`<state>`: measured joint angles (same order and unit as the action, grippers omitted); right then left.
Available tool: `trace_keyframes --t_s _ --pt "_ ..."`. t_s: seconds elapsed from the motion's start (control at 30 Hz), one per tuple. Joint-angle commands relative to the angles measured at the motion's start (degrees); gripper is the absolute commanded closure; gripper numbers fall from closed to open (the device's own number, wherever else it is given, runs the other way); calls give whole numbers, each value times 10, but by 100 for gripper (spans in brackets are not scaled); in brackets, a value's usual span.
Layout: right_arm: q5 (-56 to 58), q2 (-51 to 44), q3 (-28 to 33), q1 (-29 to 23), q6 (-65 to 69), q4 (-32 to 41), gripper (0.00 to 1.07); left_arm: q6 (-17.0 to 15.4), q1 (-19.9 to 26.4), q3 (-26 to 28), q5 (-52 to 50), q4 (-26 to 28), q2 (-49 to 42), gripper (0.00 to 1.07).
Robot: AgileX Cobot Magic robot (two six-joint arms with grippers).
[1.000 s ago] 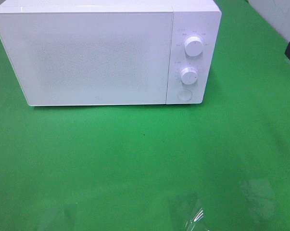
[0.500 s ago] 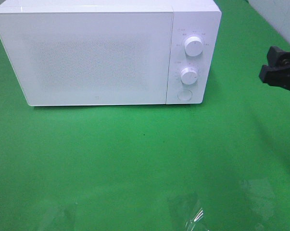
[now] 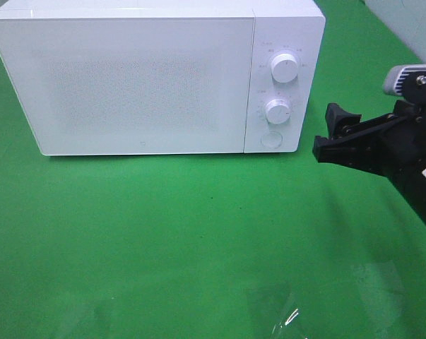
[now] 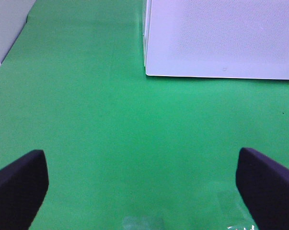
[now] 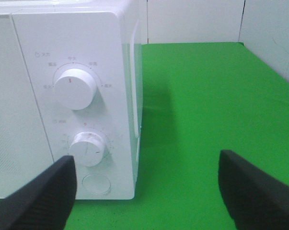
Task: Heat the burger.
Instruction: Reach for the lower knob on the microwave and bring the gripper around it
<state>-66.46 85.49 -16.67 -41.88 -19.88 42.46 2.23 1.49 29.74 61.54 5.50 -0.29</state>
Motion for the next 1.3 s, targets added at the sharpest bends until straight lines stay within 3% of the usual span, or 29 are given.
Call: trace_keyframes --t_s 0.03,0.27,0.5,1.3 --pt "-31 21 -22 -50 -31 58 31 -3 2 -1 -3 3 -13 7" --pt "-23 73 -74 -98 -45 75 31 -3 2 -1 -3 3 -9 7" --pt "14 96 -107 -98 -45 73 31 -3 2 -1 -3 3 -9 7" --pt "17 135 -113 -89 -11 73 31 -3 2 -1 -3 2 -9 8"
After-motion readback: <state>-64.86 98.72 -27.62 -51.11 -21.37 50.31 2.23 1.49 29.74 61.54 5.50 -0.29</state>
